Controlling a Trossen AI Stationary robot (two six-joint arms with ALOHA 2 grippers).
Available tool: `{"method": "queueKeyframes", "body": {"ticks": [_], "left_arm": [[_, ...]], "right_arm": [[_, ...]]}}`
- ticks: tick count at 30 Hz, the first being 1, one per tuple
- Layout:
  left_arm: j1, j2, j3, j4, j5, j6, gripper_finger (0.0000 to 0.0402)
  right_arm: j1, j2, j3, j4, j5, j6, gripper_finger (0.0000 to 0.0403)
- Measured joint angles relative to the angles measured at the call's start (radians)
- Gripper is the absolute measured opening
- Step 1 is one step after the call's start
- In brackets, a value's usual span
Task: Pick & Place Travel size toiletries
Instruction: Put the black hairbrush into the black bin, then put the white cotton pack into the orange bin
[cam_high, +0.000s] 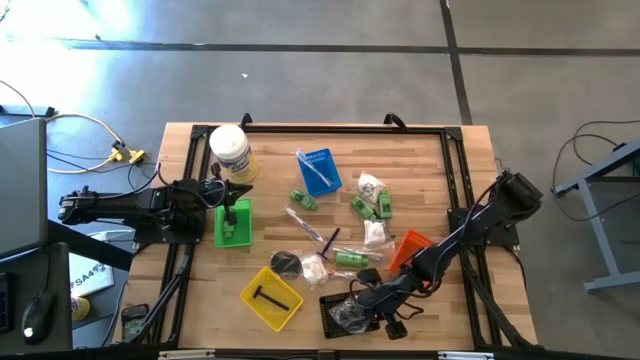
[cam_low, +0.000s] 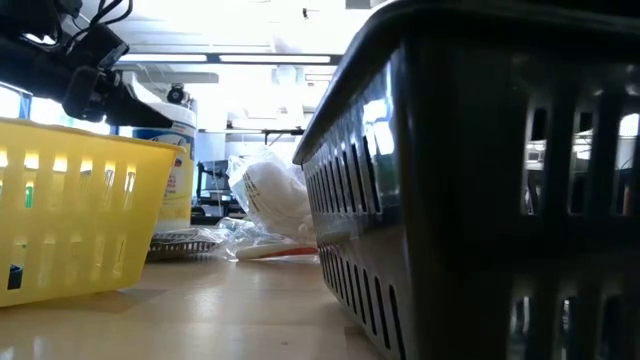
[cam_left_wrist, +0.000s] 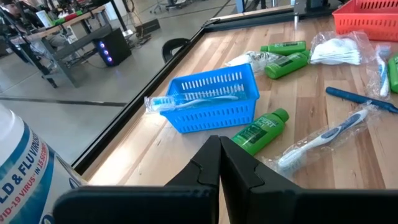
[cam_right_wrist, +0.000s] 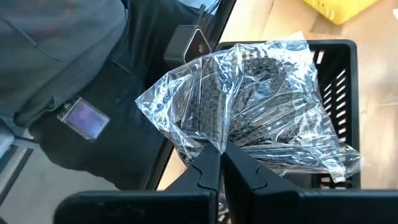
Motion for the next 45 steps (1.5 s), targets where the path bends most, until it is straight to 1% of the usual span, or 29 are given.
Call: {"method": "queueKeyframes", "body": {"ticks": [9,15,17,20,24,27,30,34,38,42,45], "left_arm": [[0.000,0.000,0.000,-0.008,0.000,0.000,0.0000],[0.000,0.000,0.000,-0.008,0.000,-0.001,0.0000],[0.000,0.000,0.000,-0.008,0.000,-0.001,0.0000],[0.000,0.000,0.000,-0.008,0.000,-0.002,0.0000],[0.000,0.000,0.000,-0.008,0.000,-0.008,0.0000],[0.000,0.000,0.000,-0.008,0.000,-0.020,0.0000],[0.000,0.000,0.000,-0.008,0.000,-0.023,0.0000],[0.000,0.000,0.000,-0.008,0.000,-0.026,0.0000],[0.000,0.000,0.000,-0.008,0.000,-0.027,0.0000],[0.000,0.000,0.000,-0.007,0.000,-0.027,0.0000],[0.000,0.000,0.000,-0.007,0.000,-0.026,0.0000]], "right_arm": [[-0.013,0.081,0.000,0.004,0.004,0.012,0.0003],[-0.037,0.083,0.000,0.014,-0.011,0.060,0.0009],[-0.038,0.079,0.000,0.033,-0.012,0.062,0.0020],[-0.038,0.077,0.000,0.055,-0.013,0.083,0.0050],[-0.037,0.077,0.000,0.052,-0.011,0.079,0.0095],[-0.038,0.060,0.000,0.035,-0.015,0.079,0.0116],[-0.044,0.010,0.000,0.047,-0.024,0.061,0.0120],[-0.044,-0.094,0.001,0.038,-0.008,-0.040,0.0112],[-0.040,-0.226,0.000,0.011,0.097,-0.198,0.0093],[-0.040,-0.400,-0.016,0.007,0.213,-0.360,0.0060],[-0.058,-0.554,-0.069,0.018,0.243,-0.414,0.0027]]}}
